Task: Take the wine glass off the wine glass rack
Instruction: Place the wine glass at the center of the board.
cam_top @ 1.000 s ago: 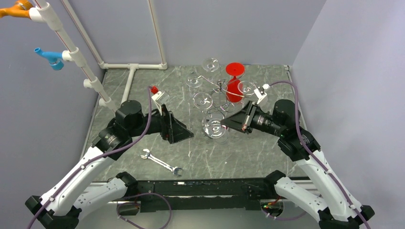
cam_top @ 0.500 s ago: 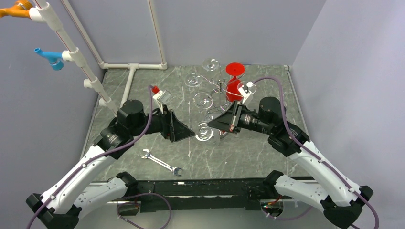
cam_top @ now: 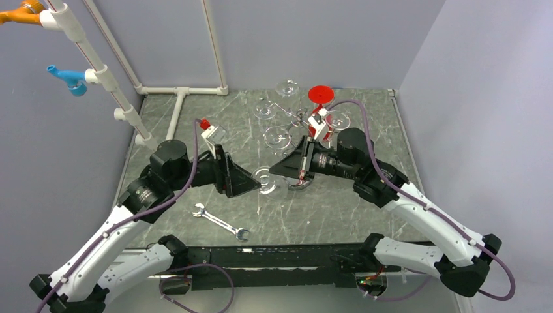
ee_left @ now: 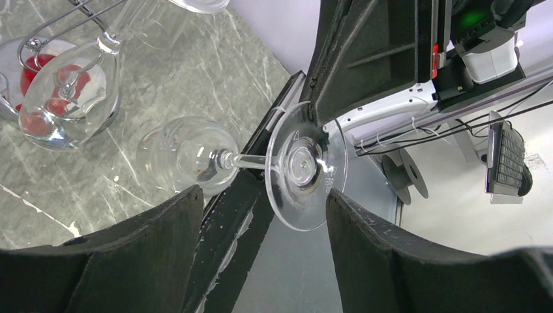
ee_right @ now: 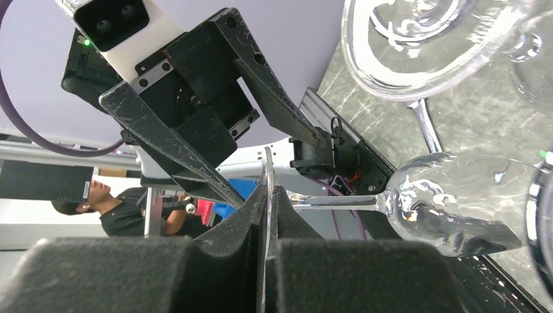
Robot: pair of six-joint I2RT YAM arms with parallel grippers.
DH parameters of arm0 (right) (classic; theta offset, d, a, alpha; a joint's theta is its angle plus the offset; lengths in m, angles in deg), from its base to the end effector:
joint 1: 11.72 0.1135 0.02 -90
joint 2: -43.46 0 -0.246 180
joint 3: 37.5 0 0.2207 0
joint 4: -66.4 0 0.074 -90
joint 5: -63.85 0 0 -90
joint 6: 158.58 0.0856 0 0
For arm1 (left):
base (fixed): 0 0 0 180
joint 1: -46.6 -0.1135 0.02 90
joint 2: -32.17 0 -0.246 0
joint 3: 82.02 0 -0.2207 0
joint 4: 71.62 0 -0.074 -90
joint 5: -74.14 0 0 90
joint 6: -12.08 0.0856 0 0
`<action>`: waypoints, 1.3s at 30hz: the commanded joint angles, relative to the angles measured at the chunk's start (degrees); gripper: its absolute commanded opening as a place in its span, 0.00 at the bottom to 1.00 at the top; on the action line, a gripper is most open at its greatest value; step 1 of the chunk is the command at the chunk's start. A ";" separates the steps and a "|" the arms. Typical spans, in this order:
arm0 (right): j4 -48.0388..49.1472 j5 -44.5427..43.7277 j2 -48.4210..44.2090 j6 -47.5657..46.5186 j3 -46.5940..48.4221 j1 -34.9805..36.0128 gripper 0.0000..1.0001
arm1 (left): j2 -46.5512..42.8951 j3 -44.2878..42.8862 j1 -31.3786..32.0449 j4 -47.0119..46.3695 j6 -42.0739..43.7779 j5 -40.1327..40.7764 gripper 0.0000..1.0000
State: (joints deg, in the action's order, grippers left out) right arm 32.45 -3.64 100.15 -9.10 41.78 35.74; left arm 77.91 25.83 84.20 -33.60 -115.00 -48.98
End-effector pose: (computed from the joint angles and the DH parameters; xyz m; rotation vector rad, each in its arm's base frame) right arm 0.1373 0.1981 0.3737 -0.1187 2.0912 1.6055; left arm 0.1210 -0.1522 0.3585 0.4758 1.9243 -1.4082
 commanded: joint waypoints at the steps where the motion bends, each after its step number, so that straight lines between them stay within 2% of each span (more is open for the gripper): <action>1: 6.32 -0.71 0.84 -1.24 3.69 1.64 0.00 | -1.32 -2.66 0.25 0.17 0.29 -1.52 0.72; 6: 7.46 -0.92 1.94 -1.43 3.99 2.75 0.00 | -1.53 -3.14 0.19 0.71 0.64 -2.46 0.68; 15: 9.11 -1.00 3.63 -2.18 4.24 3.72 0.00 | -2.10 -4.89 0.26 3.73 1.83 -2.42 0.54; 32: 12.35 0.82 6.08 -3.03 5.02 4.31 0.00 | -2.78 -5.00 0.19 7.46 3.41 -3.25 0.42; 39: 13.75 1.91 7.18 -2.91 5.05 4.74 0.00 | -3.25 -4.94 0.22 7.33 3.15 -4.32 0.26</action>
State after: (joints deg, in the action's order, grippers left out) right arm 39.30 -1.68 106.68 -11.86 43.57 40.00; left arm 75.24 23.03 84.07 -25.04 -112.55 -50.51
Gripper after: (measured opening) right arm 0.047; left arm 0.297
